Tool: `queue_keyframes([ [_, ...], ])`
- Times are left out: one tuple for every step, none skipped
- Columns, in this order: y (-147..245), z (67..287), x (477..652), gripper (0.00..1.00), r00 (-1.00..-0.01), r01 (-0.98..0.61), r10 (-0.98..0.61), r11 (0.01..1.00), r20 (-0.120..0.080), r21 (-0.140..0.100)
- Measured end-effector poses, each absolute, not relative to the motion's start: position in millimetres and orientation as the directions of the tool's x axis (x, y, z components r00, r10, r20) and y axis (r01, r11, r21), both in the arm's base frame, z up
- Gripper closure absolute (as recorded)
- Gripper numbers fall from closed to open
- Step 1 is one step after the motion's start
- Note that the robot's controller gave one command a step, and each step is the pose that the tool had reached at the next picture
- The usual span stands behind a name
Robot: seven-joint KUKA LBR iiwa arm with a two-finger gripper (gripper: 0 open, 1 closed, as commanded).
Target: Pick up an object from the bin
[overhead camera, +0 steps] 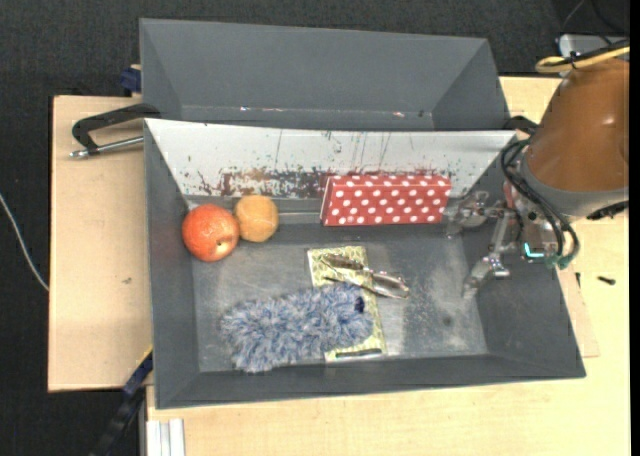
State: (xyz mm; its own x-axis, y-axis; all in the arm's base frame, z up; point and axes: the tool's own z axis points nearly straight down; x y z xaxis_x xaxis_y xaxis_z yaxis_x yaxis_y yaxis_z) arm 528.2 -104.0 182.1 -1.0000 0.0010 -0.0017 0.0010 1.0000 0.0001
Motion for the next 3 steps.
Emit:
queue_keyframes([
  [-104,182,528.4,0.0,-1.0,0.0,0.0,1.0,-0.002,0.0],
  [-43,108,518.1,0.0,-0.998,-0.067,-0.067,0.998,-0.006,0.0],
  [-20,105,524.6,0.0,-0.997,-0.082,-0.082,0.997,-0.008,-0.002],
])
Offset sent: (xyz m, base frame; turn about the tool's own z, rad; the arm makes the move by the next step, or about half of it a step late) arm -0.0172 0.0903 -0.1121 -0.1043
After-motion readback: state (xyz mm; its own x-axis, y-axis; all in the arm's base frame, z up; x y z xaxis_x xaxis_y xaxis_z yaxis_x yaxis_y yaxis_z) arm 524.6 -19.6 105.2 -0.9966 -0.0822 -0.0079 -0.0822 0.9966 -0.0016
